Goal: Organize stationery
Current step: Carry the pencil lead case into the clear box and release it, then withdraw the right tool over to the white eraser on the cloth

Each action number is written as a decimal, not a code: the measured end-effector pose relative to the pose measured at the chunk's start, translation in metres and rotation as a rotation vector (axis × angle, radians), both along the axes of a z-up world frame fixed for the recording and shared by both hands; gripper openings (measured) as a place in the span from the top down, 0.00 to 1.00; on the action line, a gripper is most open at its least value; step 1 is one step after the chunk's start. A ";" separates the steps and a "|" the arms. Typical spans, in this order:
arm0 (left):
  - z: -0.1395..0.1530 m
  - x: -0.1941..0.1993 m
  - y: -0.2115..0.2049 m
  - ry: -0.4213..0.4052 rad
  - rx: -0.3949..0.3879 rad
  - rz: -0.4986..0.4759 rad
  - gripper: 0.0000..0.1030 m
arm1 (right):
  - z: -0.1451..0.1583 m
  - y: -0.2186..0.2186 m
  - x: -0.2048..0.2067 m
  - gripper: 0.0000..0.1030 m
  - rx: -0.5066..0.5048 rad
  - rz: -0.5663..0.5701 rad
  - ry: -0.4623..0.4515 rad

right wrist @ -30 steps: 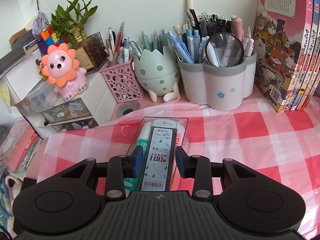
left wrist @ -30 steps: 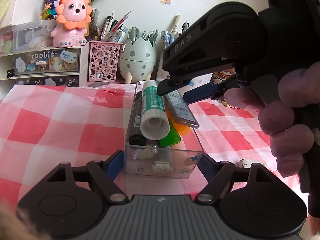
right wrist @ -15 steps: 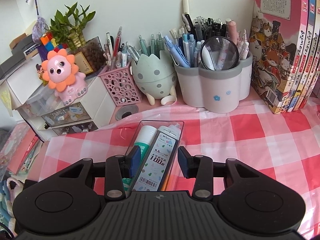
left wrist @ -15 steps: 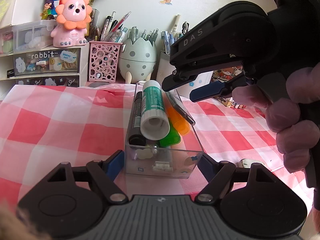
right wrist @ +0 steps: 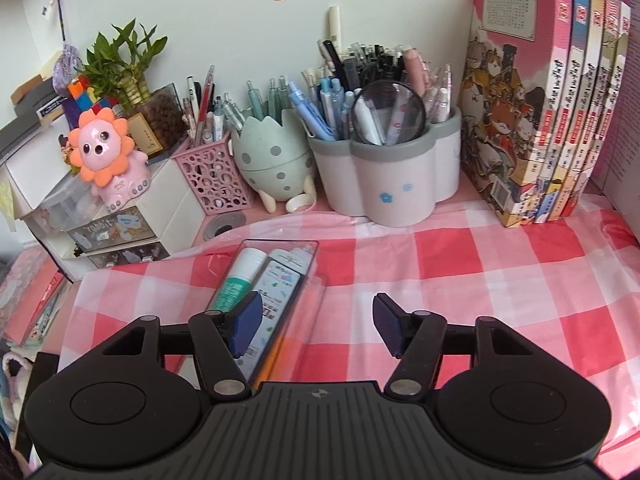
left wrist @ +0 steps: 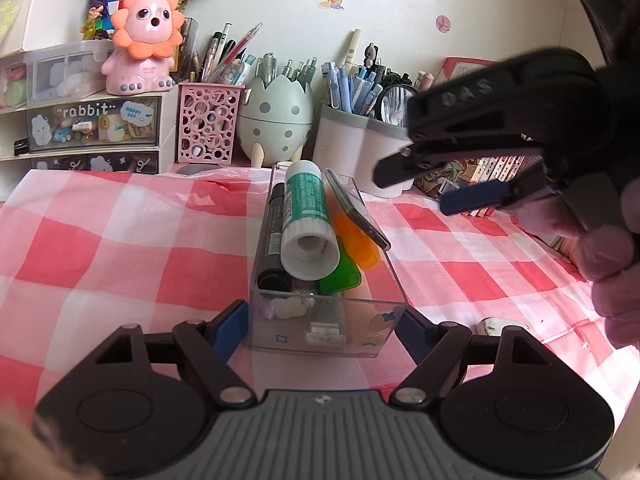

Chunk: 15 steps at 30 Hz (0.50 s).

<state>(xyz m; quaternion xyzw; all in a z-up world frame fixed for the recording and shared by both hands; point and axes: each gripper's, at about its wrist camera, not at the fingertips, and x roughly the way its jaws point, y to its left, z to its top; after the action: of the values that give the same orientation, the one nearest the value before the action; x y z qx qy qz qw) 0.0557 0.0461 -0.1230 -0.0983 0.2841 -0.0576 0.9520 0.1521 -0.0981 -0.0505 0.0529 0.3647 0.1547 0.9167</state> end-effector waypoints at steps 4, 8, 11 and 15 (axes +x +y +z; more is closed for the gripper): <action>0.000 0.000 0.000 0.000 0.000 0.000 0.49 | -0.002 -0.012 -0.003 0.35 -0.020 -0.004 0.003; 0.000 0.000 0.000 0.000 0.000 0.000 0.49 | -0.005 -0.024 -0.009 0.30 -0.041 0.000 0.000; 0.000 0.000 0.000 0.000 0.000 0.000 0.49 | -0.007 -0.033 -0.016 0.27 -0.074 0.011 -0.010; 0.000 0.000 0.000 0.000 0.000 0.000 0.49 | -0.011 -0.049 -0.026 0.25 -0.099 0.022 -0.012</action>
<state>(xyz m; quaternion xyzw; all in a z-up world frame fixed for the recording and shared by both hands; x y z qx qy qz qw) 0.0556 0.0462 -0.1230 -0.0984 0.2840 -0.0578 0.9520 0.1265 -0.1467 -0.0617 0.0024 0.3668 0.1470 0.9186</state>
